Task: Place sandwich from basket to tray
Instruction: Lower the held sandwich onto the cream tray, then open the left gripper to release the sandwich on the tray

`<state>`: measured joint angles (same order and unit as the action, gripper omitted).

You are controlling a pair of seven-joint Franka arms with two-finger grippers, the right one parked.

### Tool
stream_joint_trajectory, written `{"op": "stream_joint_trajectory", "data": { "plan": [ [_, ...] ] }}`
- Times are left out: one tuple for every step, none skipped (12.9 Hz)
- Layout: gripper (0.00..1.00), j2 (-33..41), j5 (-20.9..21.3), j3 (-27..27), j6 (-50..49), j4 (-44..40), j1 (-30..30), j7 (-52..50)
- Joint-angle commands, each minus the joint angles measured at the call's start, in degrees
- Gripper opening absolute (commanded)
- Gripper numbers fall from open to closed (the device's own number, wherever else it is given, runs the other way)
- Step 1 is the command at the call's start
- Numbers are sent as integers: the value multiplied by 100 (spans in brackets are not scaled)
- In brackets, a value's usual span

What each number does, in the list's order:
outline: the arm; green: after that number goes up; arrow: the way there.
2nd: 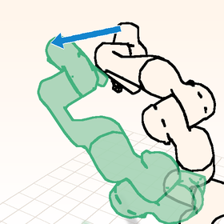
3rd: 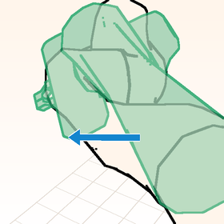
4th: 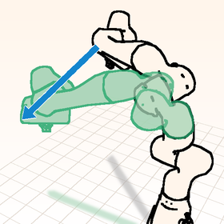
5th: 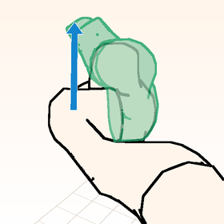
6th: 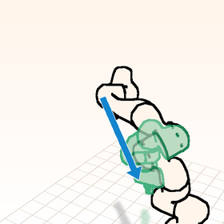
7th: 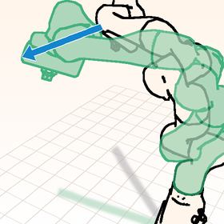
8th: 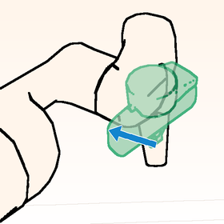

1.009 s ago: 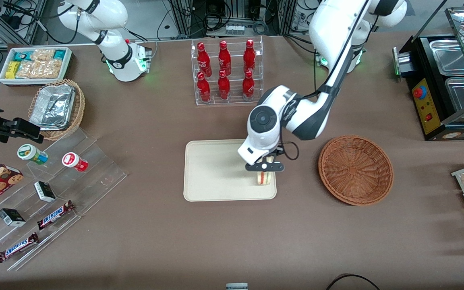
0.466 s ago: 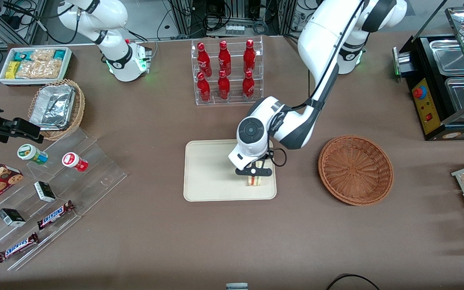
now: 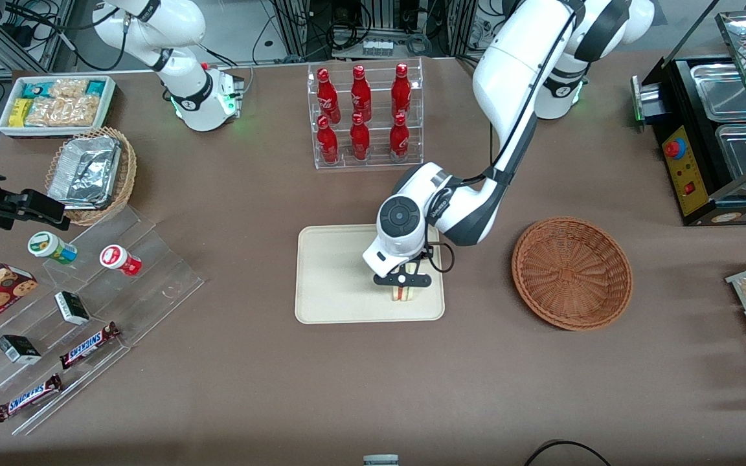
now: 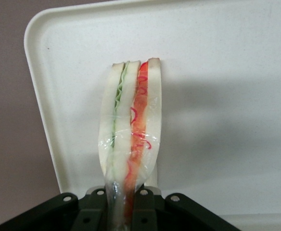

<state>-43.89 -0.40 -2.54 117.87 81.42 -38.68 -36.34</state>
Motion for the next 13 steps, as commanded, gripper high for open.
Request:
{"op": "stream_joint_trajectory", "data": {
  "plan": [
    [19,-111,-101,26,-10,-206,-61,-13],
    [79,-111,-144,17,16,-215,-61,21],
    [100,-102,-110,17,16,-215,-78,-39],
    [100,-85,-57,17,8,-215,-78,-14],
    [100,-32,-5,17,-1,-215,-70,-31],
    [100,29,13,35,-62,-241,-43,-40],
    [100,126,31,52,-72,-241,-26,-31],
    [100,196,22,61,-89,-241,0,-5],
    [100,240,5,61,-72,-241,53,-13],
    [100,284,-48,61,-28,-267,106,-48],
    [100,320,-57,61,-80,-363,219,-31],
    [100,416,-66,52,-89,-390,342,12],
    [100,521,-57,52,-98,-382,474,30]
  ]
}}
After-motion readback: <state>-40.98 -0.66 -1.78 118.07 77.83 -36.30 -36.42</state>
